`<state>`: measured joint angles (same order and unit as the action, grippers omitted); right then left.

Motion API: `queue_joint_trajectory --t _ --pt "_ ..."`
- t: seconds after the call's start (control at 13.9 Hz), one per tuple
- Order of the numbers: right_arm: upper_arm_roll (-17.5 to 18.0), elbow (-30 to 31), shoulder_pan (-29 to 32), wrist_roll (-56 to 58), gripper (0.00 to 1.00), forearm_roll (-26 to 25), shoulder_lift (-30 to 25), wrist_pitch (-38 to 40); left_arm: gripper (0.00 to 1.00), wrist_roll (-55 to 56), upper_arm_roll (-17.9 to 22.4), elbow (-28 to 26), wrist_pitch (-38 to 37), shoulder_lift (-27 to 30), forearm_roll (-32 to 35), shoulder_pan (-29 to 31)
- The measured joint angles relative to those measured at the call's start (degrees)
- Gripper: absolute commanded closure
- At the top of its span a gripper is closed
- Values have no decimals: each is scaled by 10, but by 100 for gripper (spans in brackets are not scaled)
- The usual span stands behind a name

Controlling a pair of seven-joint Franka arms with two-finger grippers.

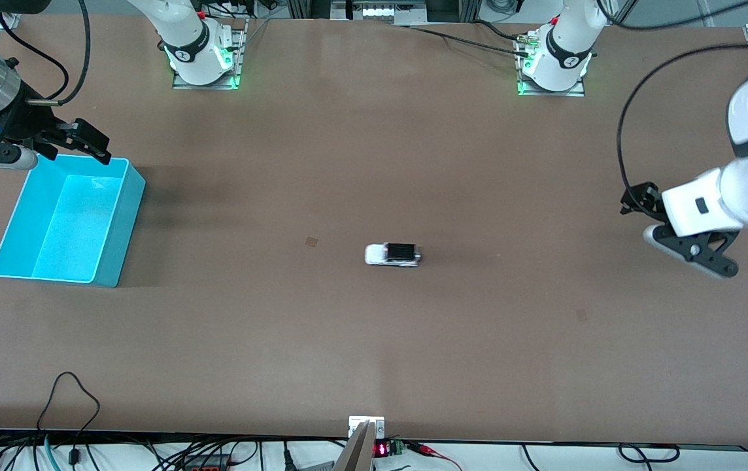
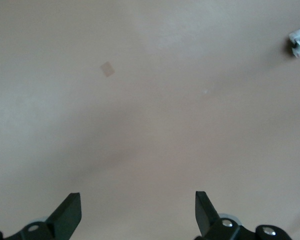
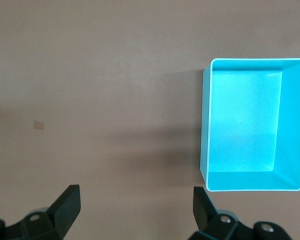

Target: Wind and store white jeep toy

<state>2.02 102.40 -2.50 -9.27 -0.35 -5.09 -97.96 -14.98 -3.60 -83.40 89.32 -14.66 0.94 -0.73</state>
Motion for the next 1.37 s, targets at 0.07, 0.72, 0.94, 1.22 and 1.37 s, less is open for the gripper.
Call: queue_joint_trajectory --t 0.07,0.72,0.94,1.22,1.37 --pt "0 0 0 0 0 0 0 0 0 53 0 -21 10 26 0 -1" --pt "0 0 0 0 0 0 0 0 0 125 7 -136 53 149 0 15" --pt "0 0 0 0 0 0 1 0 0 125 10 -138 50 149 0 28" --pt "0 0 0 5 0 0 3 1 0 125 6 -137 47 150 0 28" --pt "0 1 0 47 0 0 10 1 0 125 5 -133 43 151 0 28"
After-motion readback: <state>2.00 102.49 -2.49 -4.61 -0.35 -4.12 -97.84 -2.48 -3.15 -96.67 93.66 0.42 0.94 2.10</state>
